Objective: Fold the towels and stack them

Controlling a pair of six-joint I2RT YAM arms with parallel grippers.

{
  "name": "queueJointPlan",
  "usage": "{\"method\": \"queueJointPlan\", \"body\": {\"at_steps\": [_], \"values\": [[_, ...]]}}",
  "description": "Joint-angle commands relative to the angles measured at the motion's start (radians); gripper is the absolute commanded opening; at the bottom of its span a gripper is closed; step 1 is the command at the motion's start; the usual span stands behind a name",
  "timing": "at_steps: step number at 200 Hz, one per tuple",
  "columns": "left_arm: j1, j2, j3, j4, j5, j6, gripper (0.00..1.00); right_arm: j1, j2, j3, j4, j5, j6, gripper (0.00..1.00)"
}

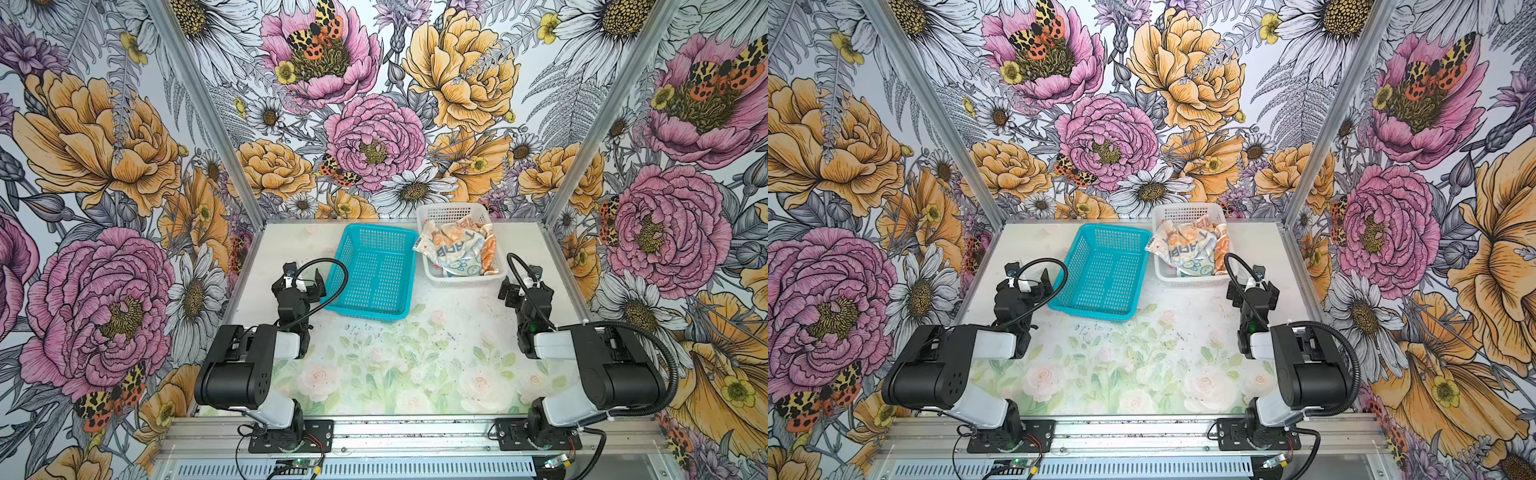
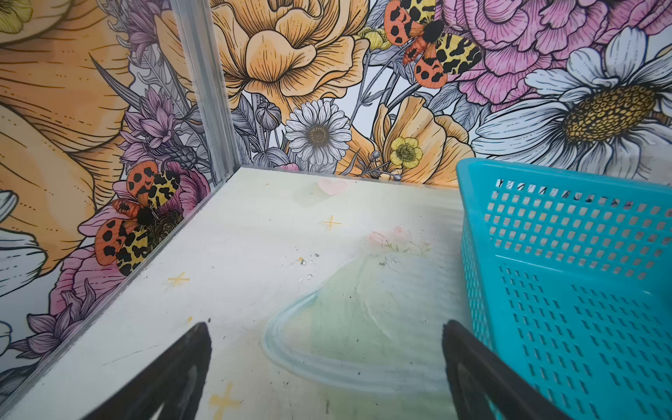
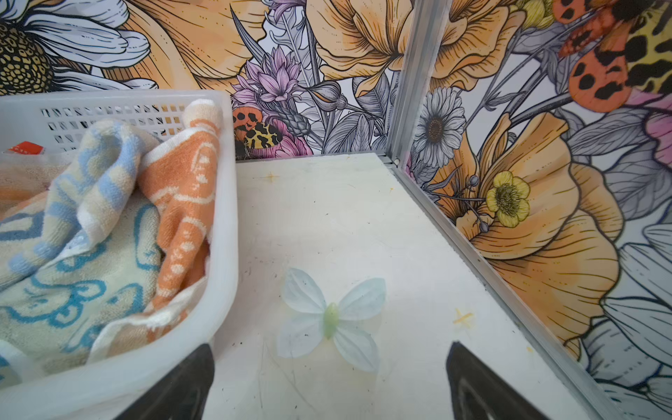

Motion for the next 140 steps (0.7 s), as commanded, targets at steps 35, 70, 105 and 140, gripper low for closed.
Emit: {"method": "queueJointPlan", "body": {"at_steps": [35,70,105,140], "values": [[0.016,0.005,0.008,-0.046,0.041,0.009,0.99,0.008,0.011,0.024,0.012,-0.026,-0.013,0.99],[0.016,0.004,0.008,-0.048,0.043,0.008,0.99,0.008,0.011,0.024,0.011,-0.025,-0.012,1.0],[0.019,0.005,0.01,-0.05,0.049,0.008,0.99,0.002,0.011,0.028,0.001,-0.036,-0.01,0.99],[0.025,0.005,0.011,-0.053,0.057,0.002,0.99,0.002,0.011,0.029,-0.002,-0.035,-0.01,0.99]]}}
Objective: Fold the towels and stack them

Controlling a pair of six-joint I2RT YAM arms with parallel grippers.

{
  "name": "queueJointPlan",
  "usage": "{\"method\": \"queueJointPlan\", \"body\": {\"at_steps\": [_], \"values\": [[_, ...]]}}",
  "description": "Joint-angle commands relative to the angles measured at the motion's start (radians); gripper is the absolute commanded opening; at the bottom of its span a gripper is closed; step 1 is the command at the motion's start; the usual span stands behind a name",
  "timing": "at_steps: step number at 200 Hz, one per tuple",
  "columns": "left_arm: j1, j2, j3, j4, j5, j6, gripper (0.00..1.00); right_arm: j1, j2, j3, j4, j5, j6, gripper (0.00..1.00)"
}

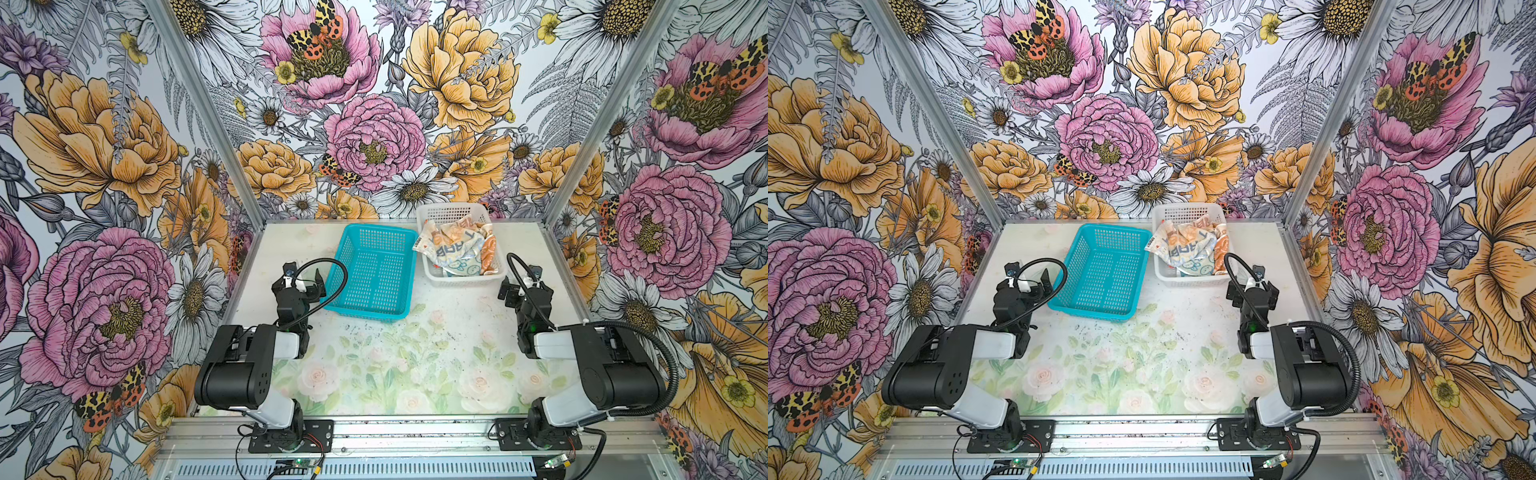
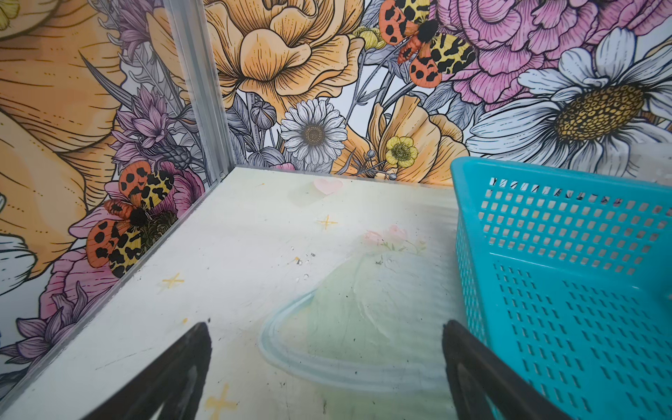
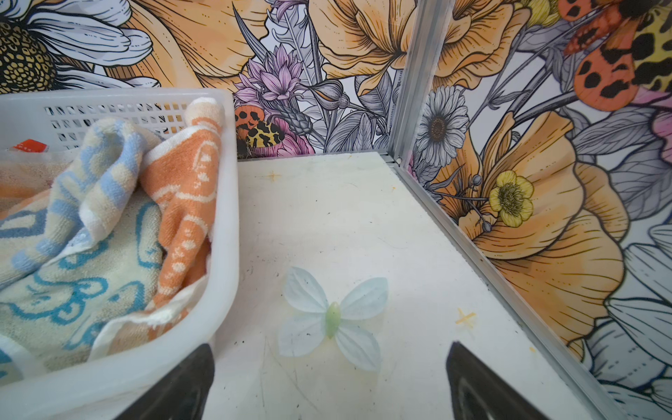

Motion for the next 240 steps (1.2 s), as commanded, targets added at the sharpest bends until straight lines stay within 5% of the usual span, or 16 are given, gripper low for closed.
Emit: {"method": "queueJointPlan", "body": {"at_steps": [1,66,117,170,240], "values": [[0.012,0.004,0.01,-0.052,0.027,0.003,0.99,0.002,0.011,0.029,0.003,-0.028,-0.011,0.99],[0.033,-0.019,-0.008,-0.039,0.026,-0.029,0.99,0.004,0.01,0.025,0.009,-0.028,-0.011,1.0],[0.026,-0.226,-0.026,-0.186,-0.188,-0.088,0.99,0.014,-0.111,0.018,-0.087,0.038,0.0,1.0],[-0.065,-0.467,0.053,-0.538,-0.478,-0.049,0.99,0.06,-0.243,0.124,-0.402,0.15,0.05,0.99],[-0.147,-0.503,0.332,-1.084,-0.405,-0.348,0.99,0.132,-0.274,0.392,-0.86,0.152,0.155,0.99]]}}
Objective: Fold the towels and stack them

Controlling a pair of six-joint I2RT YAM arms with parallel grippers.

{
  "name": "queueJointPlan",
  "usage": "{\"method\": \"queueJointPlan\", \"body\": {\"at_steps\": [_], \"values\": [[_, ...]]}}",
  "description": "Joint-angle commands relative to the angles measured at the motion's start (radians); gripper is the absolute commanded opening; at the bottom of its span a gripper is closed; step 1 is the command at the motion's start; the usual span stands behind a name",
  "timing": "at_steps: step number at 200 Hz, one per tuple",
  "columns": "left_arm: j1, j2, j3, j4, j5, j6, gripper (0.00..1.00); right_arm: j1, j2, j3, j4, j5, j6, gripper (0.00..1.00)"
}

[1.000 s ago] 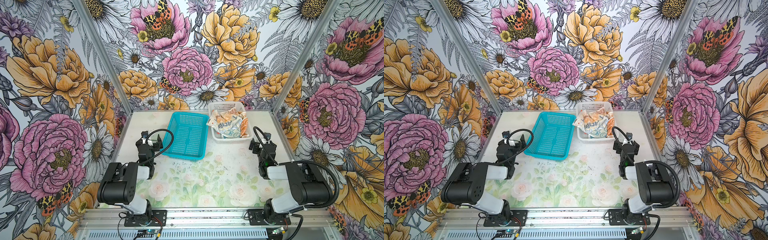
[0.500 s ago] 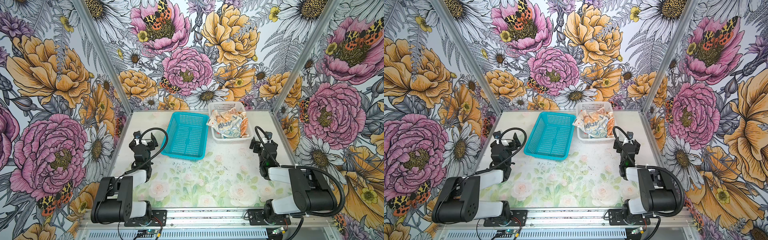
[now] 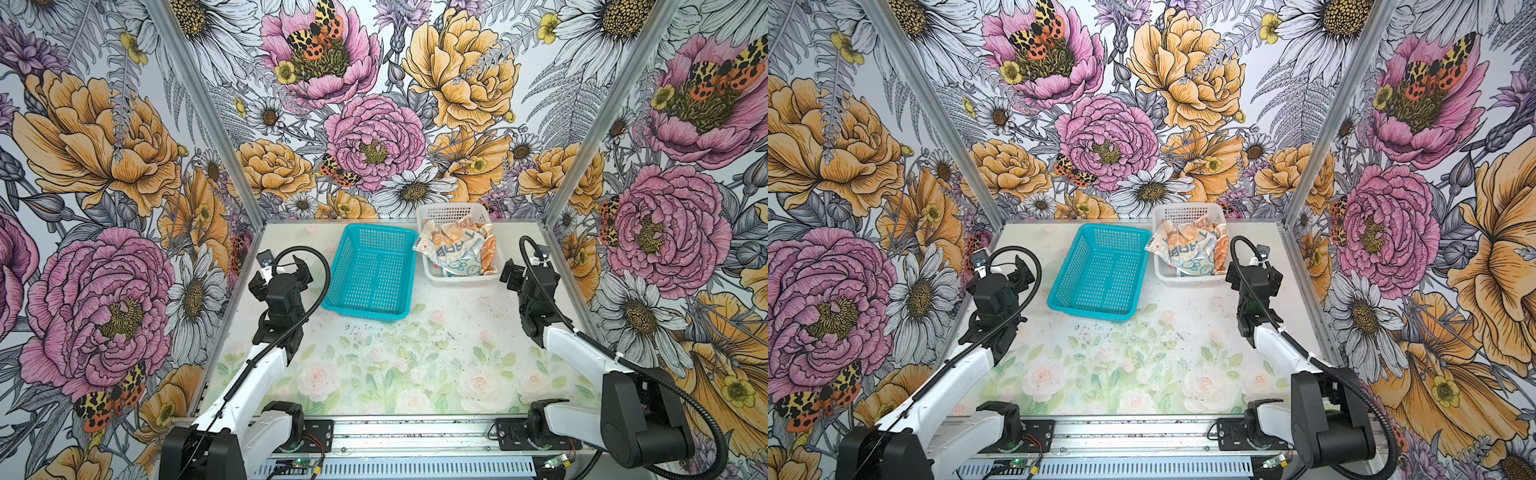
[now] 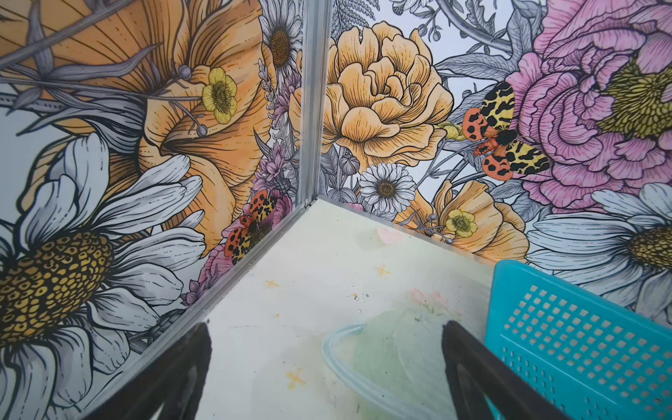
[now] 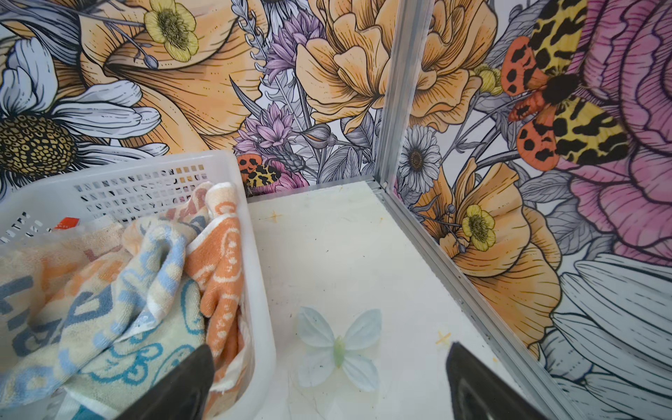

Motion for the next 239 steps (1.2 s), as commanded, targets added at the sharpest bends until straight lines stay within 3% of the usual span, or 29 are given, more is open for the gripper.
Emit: {"method": "queueJointPlan", "body": {"at_steps": [1,30,87,105,143,172,239], "values": [[-0.018,0.042,0.097,-0.263,0.026,-0.169,0.99,0.039,0.004,0.122,-0.243,0.005,0.049,0.99],[-0.081,0.175,0.258,-0.424,0.094,-0.259,0.99,0.102,0.037,0.241,-0.371,-0.079,0.096,1.0],[-0.379,0.462,0.587,-0.678,0.144,-0.123,0.99,0.192,0.166,0.396,-0.497,-0.223,0.146,1.0],[-0.425,0.516,0.634,-0.743,0.153,-0.12,0.99,0.247,0.195,0.442,-0.547,-0.265,0.184,0.99],[-0.388,0.477,0.599,-0.769,0.261,-0.209,0.99,0.378,0.296,0.528,-0.553,-0.359,0.303,0.9],[-0.334,0.412,0.549,-0.765,0.332,-0.265,0.99,0.476,0.418,0.61,-0.558,-0.367,0.351,0.82],[-0.205,0.245,0.368,-0.704,0.526,-0.373,0.99,0.541,0.644,0.763,-0.604,-0.396,0.414,0.58]]}}
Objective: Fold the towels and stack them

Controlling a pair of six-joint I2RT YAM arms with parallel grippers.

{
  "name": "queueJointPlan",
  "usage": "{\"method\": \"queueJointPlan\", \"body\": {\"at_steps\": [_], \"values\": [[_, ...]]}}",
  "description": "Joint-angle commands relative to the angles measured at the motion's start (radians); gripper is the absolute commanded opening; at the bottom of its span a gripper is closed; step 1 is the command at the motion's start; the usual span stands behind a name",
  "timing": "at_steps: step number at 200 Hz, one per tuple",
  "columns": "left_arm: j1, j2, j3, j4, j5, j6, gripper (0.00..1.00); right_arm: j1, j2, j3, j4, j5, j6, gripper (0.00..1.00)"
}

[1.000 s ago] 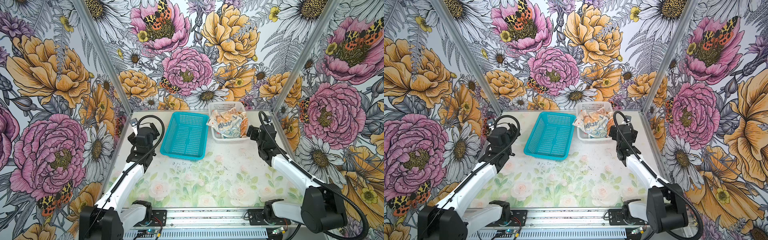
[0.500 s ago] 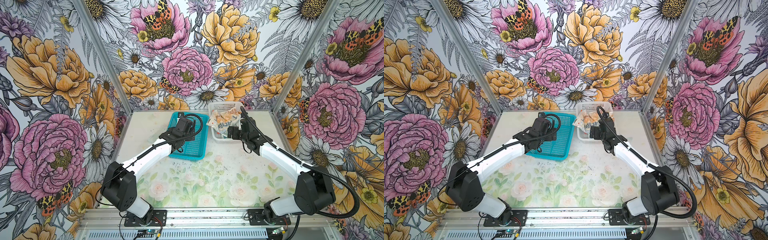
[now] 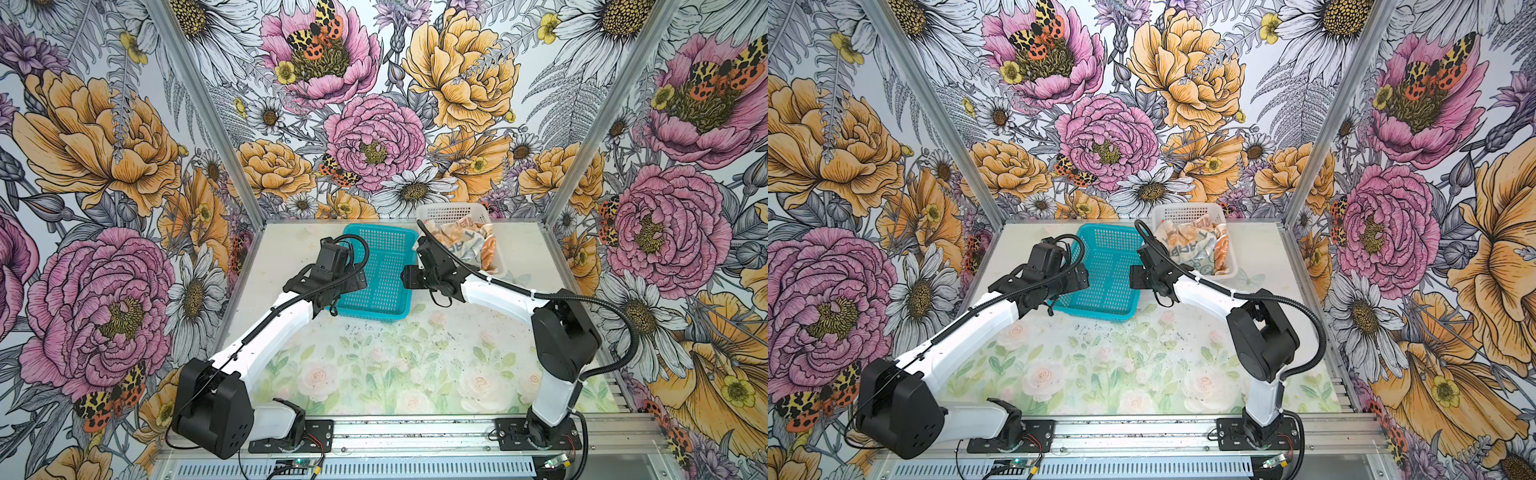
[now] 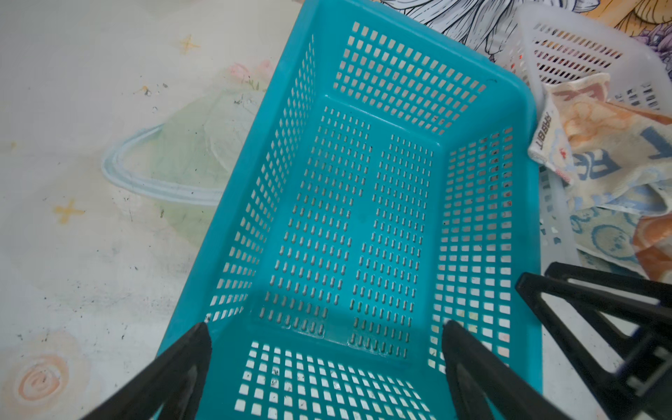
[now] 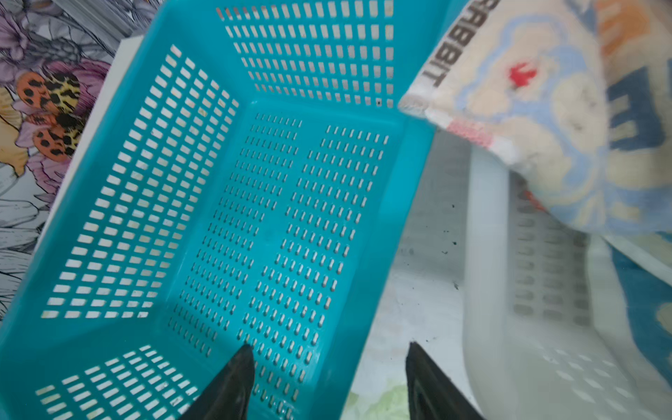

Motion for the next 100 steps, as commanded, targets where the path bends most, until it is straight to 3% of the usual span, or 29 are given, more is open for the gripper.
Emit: {"method": "queueJointPlan", "body": {"at_steps": [1,64,100], "values": [[0.037,-0.055,-0.049,0.032,0.1,-0.056,0.99,0.009,0.041,0.058,-0.037,-0.001,0.027,0.57],[0.129,-0.143,-0.143,0.024,0.182,-0.079,0.99,0.026,0.221,0.3,-0.155,0.017,-0.112,0.15],[0.175,-0.18,-0.176,0.007,0.191,-0.067,0.99,0.025,0.345,0.509,-0.262,0.037,-0.246,0.1]]}}
